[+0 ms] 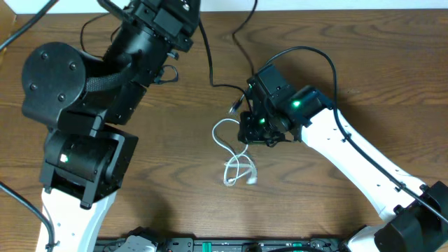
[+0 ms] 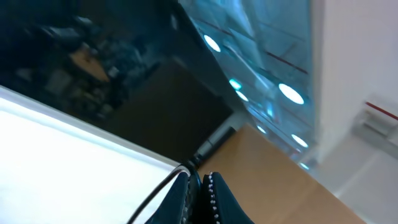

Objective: Untangle cables

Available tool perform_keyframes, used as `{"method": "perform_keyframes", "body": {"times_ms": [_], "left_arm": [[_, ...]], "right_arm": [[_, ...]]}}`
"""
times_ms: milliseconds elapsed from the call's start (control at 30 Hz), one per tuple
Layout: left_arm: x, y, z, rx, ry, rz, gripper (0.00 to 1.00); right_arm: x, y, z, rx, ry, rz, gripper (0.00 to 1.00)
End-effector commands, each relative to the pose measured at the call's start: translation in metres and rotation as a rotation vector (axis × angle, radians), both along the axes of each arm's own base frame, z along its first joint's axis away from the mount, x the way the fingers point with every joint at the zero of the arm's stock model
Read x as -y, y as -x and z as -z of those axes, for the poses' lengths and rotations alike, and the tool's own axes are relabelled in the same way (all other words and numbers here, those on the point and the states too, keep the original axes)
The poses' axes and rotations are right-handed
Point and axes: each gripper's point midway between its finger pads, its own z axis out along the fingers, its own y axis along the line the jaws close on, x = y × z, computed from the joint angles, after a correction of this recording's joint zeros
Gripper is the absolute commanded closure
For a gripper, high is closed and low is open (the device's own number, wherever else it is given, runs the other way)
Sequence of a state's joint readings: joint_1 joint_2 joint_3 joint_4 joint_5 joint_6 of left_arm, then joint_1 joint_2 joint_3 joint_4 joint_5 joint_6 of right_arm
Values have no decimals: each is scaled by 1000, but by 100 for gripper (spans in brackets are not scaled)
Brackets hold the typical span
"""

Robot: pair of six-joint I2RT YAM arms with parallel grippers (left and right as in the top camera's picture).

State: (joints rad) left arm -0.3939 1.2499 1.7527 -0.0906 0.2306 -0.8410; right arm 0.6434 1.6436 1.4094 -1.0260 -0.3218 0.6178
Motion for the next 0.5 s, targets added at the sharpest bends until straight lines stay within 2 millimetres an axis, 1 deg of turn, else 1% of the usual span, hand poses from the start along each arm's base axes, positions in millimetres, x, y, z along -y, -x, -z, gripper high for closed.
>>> {"method": "perform_keyframes", "body": {"times_ms": [0, 33, 100, 133, 167, 200, 233, 267, 333, 400, 467], "left_arm": [[-42, -16, 4, -30, -3, -209, 93], [-51, -21, 10, -58, -8, -249, 93], [-62, -26, 21, -100, -24, -288, 93], [-69, -30, 29, -130, -37, -309, 92], [-74, -33, 34, -150, -45, -323, 93], [-79, -35, 39, -171, -53, -340, 93], [-84, -37, 43, -184, -57, -354, 93], [-90, -40, 46, -188, -80, -377, 93], [-101, -45, 51, -183, -142, -421, 93], [-107, -52, 60, -195, -203, -449, 93], [-110, -61, 73, -228, -245, -463, 93]], "right_arm": [[37, -9, 14, 32, 177, 63, 78], [44, -10, 15, 30, 199, 77, 77], [61, -16, 16, 21, 229, 120, 67], [73, -23, 17, 11, 236, 160, 57], [82, -28, 17, 6, 237, 190, 48], [95, -35, 17, -2, 239, 232, 35], [101, -38, 17, -6, 240, 250, 14], [113, -42, 17, -16, 244, 283, 1], [130, -45, 18, -34, 247, 314, 1], [138, -47, 18, -42, 236, 311, 1], [141, -48, 18, -46, 234, 314, 1]]}}
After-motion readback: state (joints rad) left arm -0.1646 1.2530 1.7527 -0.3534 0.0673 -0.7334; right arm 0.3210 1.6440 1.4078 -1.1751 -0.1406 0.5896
